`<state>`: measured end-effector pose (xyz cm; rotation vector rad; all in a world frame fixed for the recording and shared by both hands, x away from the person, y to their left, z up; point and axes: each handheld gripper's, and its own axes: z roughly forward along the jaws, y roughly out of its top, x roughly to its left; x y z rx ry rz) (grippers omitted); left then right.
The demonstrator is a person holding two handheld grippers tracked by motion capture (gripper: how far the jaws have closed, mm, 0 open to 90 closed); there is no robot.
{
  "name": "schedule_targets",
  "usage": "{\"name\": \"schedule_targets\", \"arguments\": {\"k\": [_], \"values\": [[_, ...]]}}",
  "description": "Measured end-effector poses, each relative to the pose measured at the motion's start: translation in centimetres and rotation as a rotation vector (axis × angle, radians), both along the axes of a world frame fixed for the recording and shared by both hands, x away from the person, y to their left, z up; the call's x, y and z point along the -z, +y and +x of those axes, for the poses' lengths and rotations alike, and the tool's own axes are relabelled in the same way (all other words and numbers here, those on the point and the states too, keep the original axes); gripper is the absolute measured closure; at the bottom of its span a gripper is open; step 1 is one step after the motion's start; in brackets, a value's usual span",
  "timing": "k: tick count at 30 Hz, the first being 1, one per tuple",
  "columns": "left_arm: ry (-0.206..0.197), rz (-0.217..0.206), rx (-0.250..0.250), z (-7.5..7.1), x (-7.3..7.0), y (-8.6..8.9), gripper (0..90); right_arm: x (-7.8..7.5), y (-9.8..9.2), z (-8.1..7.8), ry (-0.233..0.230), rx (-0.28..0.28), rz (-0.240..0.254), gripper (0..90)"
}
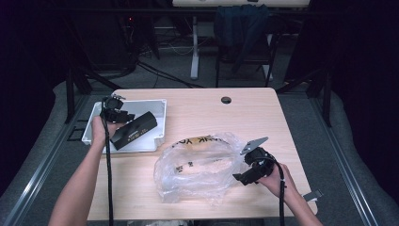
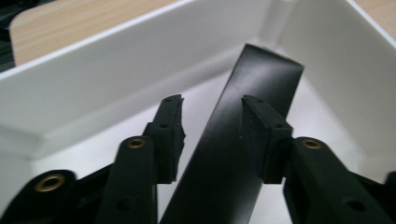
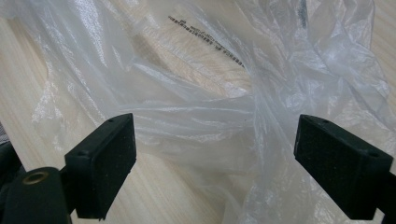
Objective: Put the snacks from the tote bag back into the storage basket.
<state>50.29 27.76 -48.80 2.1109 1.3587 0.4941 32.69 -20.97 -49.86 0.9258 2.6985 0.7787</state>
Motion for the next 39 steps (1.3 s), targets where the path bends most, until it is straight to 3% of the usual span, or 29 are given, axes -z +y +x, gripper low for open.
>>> {"name": "schedule_targets", "arguments": {"k": [9, 12, 13, 18, 39], "values": [[-0.007, 0.006, -0.058, 1.0, 0.4, -0.8, 84.3, 0.1, -0.1, -0.1, 0.005, 0.008, 0.004, 12.8], [0.0, 0.013, -0.074, 1.2, 0.9, -1.1, 85.2, 0.0, -0.1, -0.2, 0.004, 0.004, -0.005, 12.8], [0.006, 0.033, -0.08, 1.3, 1.0, -1.1, 85.2, 0.1, 0.0, -0.2, -0.006, 0.009, 0.005, 12.8], [0.027, 0.025, -0.1, 1.8, 1.8, -1.2, 84.9, 0.1, 0.0, -0.2, -0.003, 0.001, -0.007, 12.9], [0.059, 0.034, -0.008, 1.9, 2.3, -2.4, 84.1, -0.1, -0.2, -0.3, -0.008, 0.001, -0.009, 13.0]]}}
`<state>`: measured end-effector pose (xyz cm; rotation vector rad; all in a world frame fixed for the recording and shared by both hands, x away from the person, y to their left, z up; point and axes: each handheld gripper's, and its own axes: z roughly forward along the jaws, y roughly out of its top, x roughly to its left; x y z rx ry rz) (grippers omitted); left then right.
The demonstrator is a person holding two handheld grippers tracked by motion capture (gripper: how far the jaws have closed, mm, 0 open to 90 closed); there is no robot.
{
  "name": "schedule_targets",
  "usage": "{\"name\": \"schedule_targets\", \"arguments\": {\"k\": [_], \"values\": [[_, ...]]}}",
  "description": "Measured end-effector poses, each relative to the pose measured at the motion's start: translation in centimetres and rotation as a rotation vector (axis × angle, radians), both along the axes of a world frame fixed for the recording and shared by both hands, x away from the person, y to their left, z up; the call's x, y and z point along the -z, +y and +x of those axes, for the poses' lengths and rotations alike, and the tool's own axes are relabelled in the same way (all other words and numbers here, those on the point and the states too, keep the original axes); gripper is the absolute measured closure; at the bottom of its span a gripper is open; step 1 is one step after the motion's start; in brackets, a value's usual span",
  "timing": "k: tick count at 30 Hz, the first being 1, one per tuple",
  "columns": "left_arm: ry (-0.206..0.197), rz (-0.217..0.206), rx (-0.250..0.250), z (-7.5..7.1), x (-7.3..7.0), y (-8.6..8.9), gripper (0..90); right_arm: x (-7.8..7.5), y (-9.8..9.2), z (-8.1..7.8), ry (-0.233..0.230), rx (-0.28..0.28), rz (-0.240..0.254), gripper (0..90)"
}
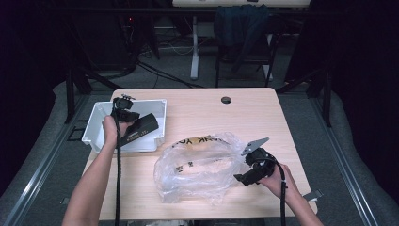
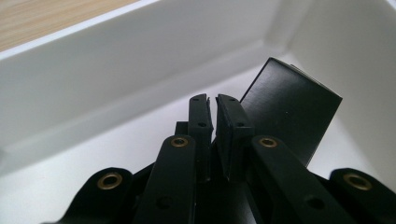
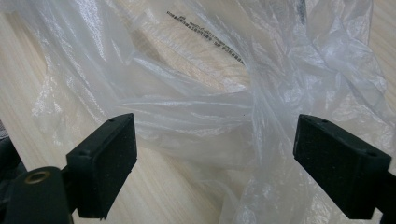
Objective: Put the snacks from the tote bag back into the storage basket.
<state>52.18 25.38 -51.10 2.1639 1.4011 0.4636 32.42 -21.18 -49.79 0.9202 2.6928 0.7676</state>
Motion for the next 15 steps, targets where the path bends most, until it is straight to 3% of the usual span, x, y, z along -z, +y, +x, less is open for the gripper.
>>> {"name": "schedule_targets", "arguments": {"k": [15], "values": [[0.019, 0.006, 0.066, -0.42, -0.12, -0.56, 84.5, 0.0, 0.15, -0.01, 0.001, -0.005, 0.002, 13.0]]}}
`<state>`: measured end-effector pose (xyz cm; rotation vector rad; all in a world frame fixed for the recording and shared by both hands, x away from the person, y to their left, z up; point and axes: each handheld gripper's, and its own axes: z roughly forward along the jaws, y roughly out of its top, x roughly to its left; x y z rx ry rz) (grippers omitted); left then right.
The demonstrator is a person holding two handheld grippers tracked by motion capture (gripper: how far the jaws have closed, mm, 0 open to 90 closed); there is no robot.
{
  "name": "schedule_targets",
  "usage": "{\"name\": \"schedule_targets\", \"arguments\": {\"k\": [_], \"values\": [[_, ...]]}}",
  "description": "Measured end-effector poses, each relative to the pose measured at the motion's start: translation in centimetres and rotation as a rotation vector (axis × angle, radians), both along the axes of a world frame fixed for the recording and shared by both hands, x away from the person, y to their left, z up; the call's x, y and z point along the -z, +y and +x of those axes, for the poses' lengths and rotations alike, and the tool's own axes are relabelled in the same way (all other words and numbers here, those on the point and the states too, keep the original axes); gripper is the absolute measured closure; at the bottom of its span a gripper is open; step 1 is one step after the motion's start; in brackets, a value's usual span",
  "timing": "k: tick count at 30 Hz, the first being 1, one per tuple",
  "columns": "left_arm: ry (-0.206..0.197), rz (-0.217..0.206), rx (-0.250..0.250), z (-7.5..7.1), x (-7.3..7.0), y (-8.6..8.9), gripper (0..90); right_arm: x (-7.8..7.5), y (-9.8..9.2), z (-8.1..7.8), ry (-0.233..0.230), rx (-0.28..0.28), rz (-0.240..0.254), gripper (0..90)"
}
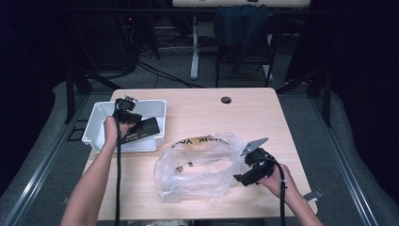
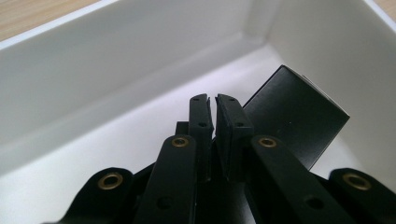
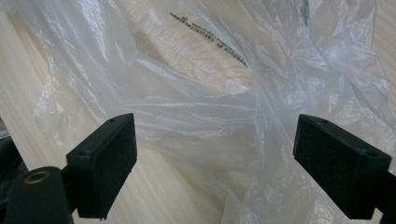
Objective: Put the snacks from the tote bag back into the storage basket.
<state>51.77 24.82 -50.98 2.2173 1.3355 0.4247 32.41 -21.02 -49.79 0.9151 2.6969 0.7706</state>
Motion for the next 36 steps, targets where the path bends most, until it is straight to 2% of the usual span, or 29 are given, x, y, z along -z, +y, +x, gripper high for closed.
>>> {"name": "schedule_targets", "arguments": {"k": [10, 15, 18, 22, 24, 27, 32, 36], "values": [[0.025, 0.0, 0.036, -0.1, -0.1, -0.3, 85.1, 0.0, 0.0, 0.0, 0.0, -0.003, 0.0, 13.0], [0.039, 0.023, 0.052, -0.2, 0.1, -0.5, 84.6, 0.0, 0.0, 0.1, 0.004, -0.003, 0.003, 12.9], [0.029, 0.015, 0.037, -0.2, 0.3, -0.3, 82.5, 0.0, 0.0, 0.0, 0.004, -0.005, -0.006, 12.9], [-0.011, 0.016, -0.03, -0.3, 0.0, 0.5, 81.7, 0.0, 0.0, 0.0, 0.0, -0.005, -0.002, 12.9], [-0.016, 0.023, -0.073, -0.4, 0.0, 1.1, 81.8, 0.0, 0.0, 0.1, 0.004, -0.007, 0.0, 12.9], [-0.005, 0.015, -0.102, -0.4, 0.2, 1.9, 81.9, 0.1, 0.0, 0.1, 0.001, -0.004, -0.005, 12.9], [0.021, 0.017, -0.087, -0.7, 0.5, 2.2, 81.9, 0.1, 0.1, 0.1, 0.006, -0.004, -0.006, 12.9], [0.016, 0.021, -0.069, -1.0, 0.6, 1.6, 81.8, 0.1, 0.0, 0.1, 0.01, -0.009, -0.009, 12.9]]}}
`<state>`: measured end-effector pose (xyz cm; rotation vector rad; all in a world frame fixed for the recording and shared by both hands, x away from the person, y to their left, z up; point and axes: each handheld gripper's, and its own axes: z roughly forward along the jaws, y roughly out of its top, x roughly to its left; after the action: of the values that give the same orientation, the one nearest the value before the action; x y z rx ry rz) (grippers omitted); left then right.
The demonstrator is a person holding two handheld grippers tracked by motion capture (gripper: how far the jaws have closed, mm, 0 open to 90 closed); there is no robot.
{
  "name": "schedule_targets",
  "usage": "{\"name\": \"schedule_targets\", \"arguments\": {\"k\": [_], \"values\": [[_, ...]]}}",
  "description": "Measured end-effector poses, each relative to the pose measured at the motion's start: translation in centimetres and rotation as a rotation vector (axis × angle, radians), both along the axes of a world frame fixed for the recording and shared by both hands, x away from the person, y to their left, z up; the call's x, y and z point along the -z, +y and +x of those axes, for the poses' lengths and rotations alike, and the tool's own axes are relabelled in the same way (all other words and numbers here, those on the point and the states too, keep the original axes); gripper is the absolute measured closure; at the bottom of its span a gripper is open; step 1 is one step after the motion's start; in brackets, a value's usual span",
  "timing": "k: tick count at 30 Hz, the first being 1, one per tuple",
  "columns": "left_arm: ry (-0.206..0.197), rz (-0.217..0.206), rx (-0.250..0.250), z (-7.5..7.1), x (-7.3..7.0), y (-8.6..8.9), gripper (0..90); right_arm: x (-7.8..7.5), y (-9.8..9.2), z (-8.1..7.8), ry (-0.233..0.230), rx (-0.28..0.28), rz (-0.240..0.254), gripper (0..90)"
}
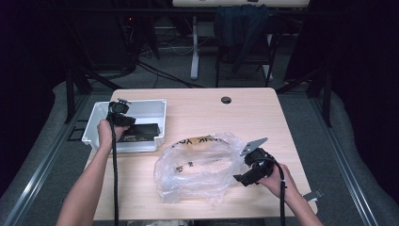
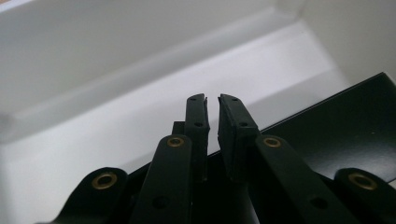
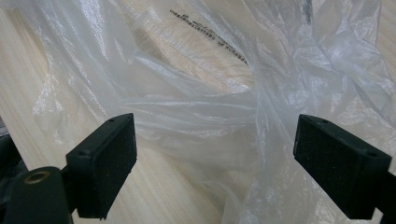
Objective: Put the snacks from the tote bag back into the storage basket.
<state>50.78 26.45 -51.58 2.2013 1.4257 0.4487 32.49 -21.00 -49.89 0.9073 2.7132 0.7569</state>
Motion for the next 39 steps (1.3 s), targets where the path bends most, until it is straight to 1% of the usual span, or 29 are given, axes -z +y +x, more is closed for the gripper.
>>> {"name": "schedule_targets", "arguments": {"k": [2, 4, 6, 7, 9, 10, 12, 13, 16, 18, 21, 23, 24, 25, 28, 29, 32, 33, 34, 35, 36, 37, 38, 39], "values": [[0.004, 0.008, 0.013, -0.1, 0.1, -0.3, 81.8, 0.1, 0.0, -0.1, -0.007, 0.01, 0.006, 12.9], [0.012, 0.01, 0.009, -0.1, 0.3, -0.4, 81.8, 0.0, 0.0, -0.1, -0.003, 0.004, -0.001, 12.9], [0.002, 0.015, 0.003, -0.1, 0.3, -0.3, 81.7, -0.1, 0.0, -0.1, -0.003, 0.004, 0.001, 12.9], [-0.001, 0.014, -0.006, -0.1, 0.3, -0.2, 81.5, -0.1, 0.0, -0.1, -0.004, 0.004, 0.0, 12.9], [-0.007, 0.03, -0.029, -0.1, 0.3, 0.0, 81.2, 0.0, 0.0, 0.0, -0.008, 0.003, 0.002, 12.9], [-0.006, 0.031, -0.047, -0.1, 0.3, 0.1, 81.1, 0.0, 0.0, 0.0, -0.008, 0.003, 0.002, 12.9], [0.009, 0.047, -0.069, -0.1, 0.5, 0.5, 81.0, 0.0, 0.0, 0.0, -0.008, 0.003, 0.002, 12.8], [0.014, 0.027, -0.073, -0.1, 0.6, 0.7, 81.1, 0.0, 0.0, 0.0, -0.007, 0.002, 0.002, 12.9], [0.017, 0.039, -0.072, -0.3, 0.6, 0.8, 81.2, 0.0, 0.0, -0.1, -0.003, 0.003, -0.001, 12.9], [0.024, 0.044, -0.086, -0.5, 0.6, 0.9, 81.2, 0.0, 0.0, -0.1, -0.002, 0.003, -0.001, 12.9], [0.011, 0.049, -0.103, -0.7, 0.5, 1.2, 81.0, 0.0, 0.1, -0.1, -0.005, 0.004, 0.002, 12.9], [0.02, 0.047, -0.116, -0.7, 0.5, 1.5, 81.0, 0.0, 0.1, -0.1, -0.004, 0.0, -0.002, 12.9], [0.025, 0.044, -0.121, -0.8, 0.6, 1.6, 81.0, 0.1, 0.2, -0.1, -0.005, 0.002, 0.008, 12.9], [0.036, 0.047, -0.118, -0.8, 0.7, 1.7, 81.2, 0.1, 0.2, -0.1, -0.005, 0.001, 0.008, 12.9], [0.046, 0.054, -0.12, -1.1, 0.8, 1.6, 81.2, 0.0, 0.1, -0.1, -0.005, 0.004, 0.003, 12.9], [0.051, 0.046, -0.13, -1.2, 0.9, 1.6, 81.2, 0.0, 0.1, 0.0, -0.003, 0.002, 0.001, 12.9], [0.045, 0.051, -0.123, -1.3, 1.0, 1.6, 80.9, 0.0, 0.1, -0.1, -0.004, 0.004, 0.001, 12.9], [0.044, 0.045, -0.123, -1.4, 1.0, 1.7, 80.0, -0.1, 0.1, -0.1, -0.008, 0.004, 0.003, 12.8], [0.042, 0.049, -0.119, -1.4, 0.9, 1.7, 78.7, -0.1, 0.0, -0.1, -0.013, 0.006, 0.005, 12.9], [0.03, 0.048, -0.121, -1.4, 0.8, 1.7, 77.1, -0.1, 0.0, -0.2, -0.016, 0.012, 0.017, 12.8], [0.023, 0.04, -0.121, -1.5, 0.7, 1.6, 74.7, -0.2, 0.0, -0.2, -0.026, 0.012, 0.018, 12.8], [0.016, 0.039, -0.117, -1.6, 0.5, 1.6, 72.2, -0.3, -0.1, -0.2, -0.025, 0.013, 0.016, 12.8], [0.012, 0.042, -0.115, -1.7, 0.3, 1.6, 67.7, -0.4, -0.1, -0.2, -0.027, 0.014, 0.019, 12.8], [0.004, 0.032, -0.11, -1.8, 0.1, 1.6, 62.9, -0.4, -0.2, -0.2, -0.036, 0.021, 0.024, 12.8]]}}
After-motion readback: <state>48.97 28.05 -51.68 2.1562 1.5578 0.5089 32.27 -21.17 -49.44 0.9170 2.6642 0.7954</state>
